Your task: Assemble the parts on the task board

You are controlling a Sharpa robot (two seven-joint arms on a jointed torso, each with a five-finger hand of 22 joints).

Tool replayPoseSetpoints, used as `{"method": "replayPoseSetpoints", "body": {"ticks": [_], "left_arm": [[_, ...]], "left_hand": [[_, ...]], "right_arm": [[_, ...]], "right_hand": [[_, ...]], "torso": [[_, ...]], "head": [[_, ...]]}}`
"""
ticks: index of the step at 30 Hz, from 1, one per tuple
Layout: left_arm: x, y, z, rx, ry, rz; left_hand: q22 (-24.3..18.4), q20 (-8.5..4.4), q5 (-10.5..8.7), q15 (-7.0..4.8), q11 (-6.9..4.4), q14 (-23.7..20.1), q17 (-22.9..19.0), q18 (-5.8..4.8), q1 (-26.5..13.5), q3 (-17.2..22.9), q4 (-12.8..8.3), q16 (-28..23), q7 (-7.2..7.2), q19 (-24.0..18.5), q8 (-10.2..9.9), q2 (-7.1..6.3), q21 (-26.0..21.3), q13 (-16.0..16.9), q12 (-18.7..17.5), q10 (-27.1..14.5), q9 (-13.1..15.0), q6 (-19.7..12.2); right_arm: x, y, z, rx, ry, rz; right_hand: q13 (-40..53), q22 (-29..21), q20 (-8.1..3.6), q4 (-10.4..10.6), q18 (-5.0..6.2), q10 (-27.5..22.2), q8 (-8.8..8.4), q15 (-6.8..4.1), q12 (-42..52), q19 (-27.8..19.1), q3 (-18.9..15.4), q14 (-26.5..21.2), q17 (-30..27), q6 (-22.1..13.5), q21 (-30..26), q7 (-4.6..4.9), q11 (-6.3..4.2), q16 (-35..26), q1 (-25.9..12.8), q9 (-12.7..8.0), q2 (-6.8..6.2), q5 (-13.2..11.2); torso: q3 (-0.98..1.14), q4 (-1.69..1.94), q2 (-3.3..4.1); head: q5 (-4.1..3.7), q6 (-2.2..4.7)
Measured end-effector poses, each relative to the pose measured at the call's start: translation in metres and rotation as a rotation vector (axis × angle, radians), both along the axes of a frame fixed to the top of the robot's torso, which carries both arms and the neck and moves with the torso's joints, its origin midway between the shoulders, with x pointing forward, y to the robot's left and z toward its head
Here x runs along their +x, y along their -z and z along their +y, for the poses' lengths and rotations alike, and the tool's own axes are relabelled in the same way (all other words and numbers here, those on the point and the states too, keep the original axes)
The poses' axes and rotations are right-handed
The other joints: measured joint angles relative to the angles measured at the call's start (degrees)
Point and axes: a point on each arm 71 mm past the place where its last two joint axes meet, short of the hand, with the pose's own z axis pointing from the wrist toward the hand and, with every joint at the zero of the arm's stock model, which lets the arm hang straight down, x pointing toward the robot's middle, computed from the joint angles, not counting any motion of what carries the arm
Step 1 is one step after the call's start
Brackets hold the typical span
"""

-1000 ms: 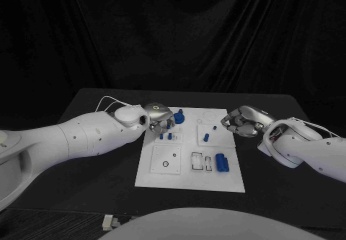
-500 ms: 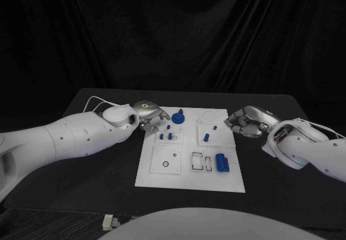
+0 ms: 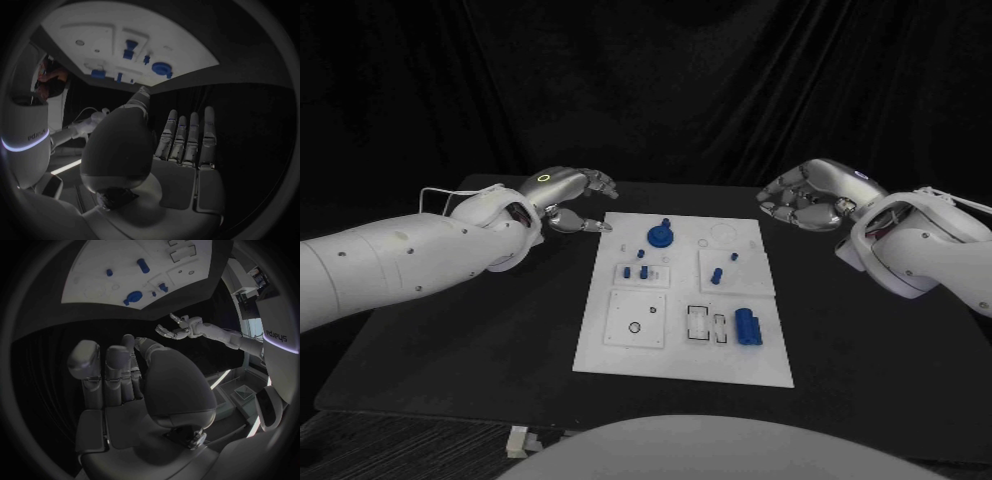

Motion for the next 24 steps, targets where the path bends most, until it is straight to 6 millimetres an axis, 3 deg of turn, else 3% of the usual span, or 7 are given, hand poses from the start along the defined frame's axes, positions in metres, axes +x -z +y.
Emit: {"method": "replayPoseSetpoints", "body": {"ticks": [3,6,8,11,15,20,24], "left_arm": [[-0.008,-0.006,0.011,-0.164,0.016,0.078],[-0.019,-0.009,0.016,-0.347,0.045,0.182],[-0.024,-0.011,0.016,-0.466,0.059,0.255],[-0.032,-0.011,0.015,-0.659,0.075,0.387],[-0.043,-0.004,0.011,-0.871,0.093,0.55],[-0.053,0.003,0.006,-1.042,0.112,0.678],[-0.059,0.007,0.004,-1.129,0.123,0.741]], "left_hand": [[-3.75,1.44,0.4,-0.44,-1.97,-10.37,-6.88,-1.32,-0.85,-8.87,0.74,-10.45,-1.96,-8.95,-0.71,-3.45,-6.5,-2.7,-2.87,-8.18,-0.94,-3.95],[-28.44,2.65,2.05,-1.61,-4.8,-19.39,-19.75,-1.3,-2.8,-14.56,0.67,-27.67,-4.18,-23.6,-1.24,-4.31,-8.61,-7.58,-10.22,-19.02,-3.71,-17.66],[-37.3,1.69,1.77,-1.94,-6.84,-19.97,-22.69,-1.3,-4.78,-14.87,0.67,-31.1,-6.27,-26.48,-2.1,-3.6,-9.03,-9.32,-12.71,-21.79,-5.26,-26.11],[-59.57,0.9,0.07,-1.78,-8.22,-20.14,-23.26,-1.3,-7.81,-13.84,0.67,-31.7,-7.97,-29.11,-2.24,-2.09,-10.29,-10.71,-14.49,-23.58,-6.1,-31.51],[-64.86,-0.19,-0.29,-1.58,-10.44,-20.35,-23.35,-1.22,-11.93,-9.1,0.54,-31.7,-9.57,-29.54,-2.24,5.15,-10.29,-11.35,-14.84,-24.1,-6.13,-32.61],[-65.66,-0.26,2.2,-2.39,-10.55,-20.31,-23.38,0.56,-11.3,-7.34,0.28,-31.7,-9.84,-29.57,-2.24,8.61,-10.29,-11.7,-14.87,-24.05,-6.13,-32.51],[-65.88,-0.26,2.66,-1.64,-9.81,-20.4,-23.38,1.45,-10.97,-7.34,0.28,-31.7,-9.3,-29.57,-2.24,9.65,-10.28,-11.88,-14.87,-24.15,-6.13,-32.62]], "right_arm": [[0.005,-0.017,0.007,-0.018,-0.013,-0.046],[0.009,-0.027,0.016,-0.053,-0.035,-0.085],[0.011,-0.03,0.021,-0.086,-0.054,-0.11],[0.014,-0.03,0.031,-0.158,-0.096,-0.153],[0.016,-0.026,0.04,-0.27,-0.152,-0.186],[0.018,-0.011,0.045,-0.398,-0.204,-0.163],[0.021,0.004,0.044,-0.484,-0.223,-0.116]], "right_hand": [[-11.15,0.0,0.1,1.21,0.0,-4.32,0.0,0.64,-15.28,-0.1,1.52,0.64,0.72,-0.55,-0.4,0.55,0.75,0.54,-0.37,-0.13,-1.71,-2.4],[-18.21,0.0,0.74,1.39,-0.01,-5.93,0.0,1.49,-24.37,-0.74,1.7,0.89,1.6,-0.49,-1.78,0.22,2.35,1.17,-0.37,-0.01,-3.08,-4.79],[-20.97,0.0,0.85,1.4,-0.01,-8.47,0.0,1.59,-27.93,-0.85,0.2,0.99,3.13,-0.21,-3.03,-1.71,2.99,2.3,-0.75,0.12,-4.12,-8.7],[-24.53,0.0,0.45,2.97,-0.01,-13.78,0.0,0.66,-31.9,-1.25,-6.2,0.89,4.73,-0.19,-4.06,-4.19,2.31,2.93,-1.12,0.14,-4.46,-15.02],[-28.02,-0.01,0.1,6.47,0.54,-18.82,0.0,-0.09,-33.93,-2.04,-11.91,0.06,5.27,0.03,-7.04,-5.89,1.43,3.09,1.33,0.12,-5.52,-16.39],[-30.99,-0.01,0.29,6.85,2.69,-27.46,-3.17,0.21,-35.79,-7.4,-14.34,-5.88,-0.74,-5.3,-21.16,-6.89,0.51,-1.35,5.22,-1.09,-7.51,-12.87],[-30.93,-0.01,0.55,6.06,2.69,-25.36,-2.76,0.49,-32.19,-8.05,-11.95,-6.91,-0.49,-4.87,-22.64,-6.76,1.09,-0.62,9.29,-0.87,-4.48,-8.55]], "torso": [[-0.02,0.02,0.02],[-0.04,0.07,0.03],[-0.07,0.12,0.01],[-0.14,0.19,-0.03],[-0.22,0.27,-0.03],[-0.48,0.46,0.02],[-0.8,0.81,0.09]], "head": [[0.44,0.0],[0.82,0.0],[0.85,0.0],[0.62,0.0],[0.33,0.0],[-0.51,0.0],[-1.02,0.0]]}}
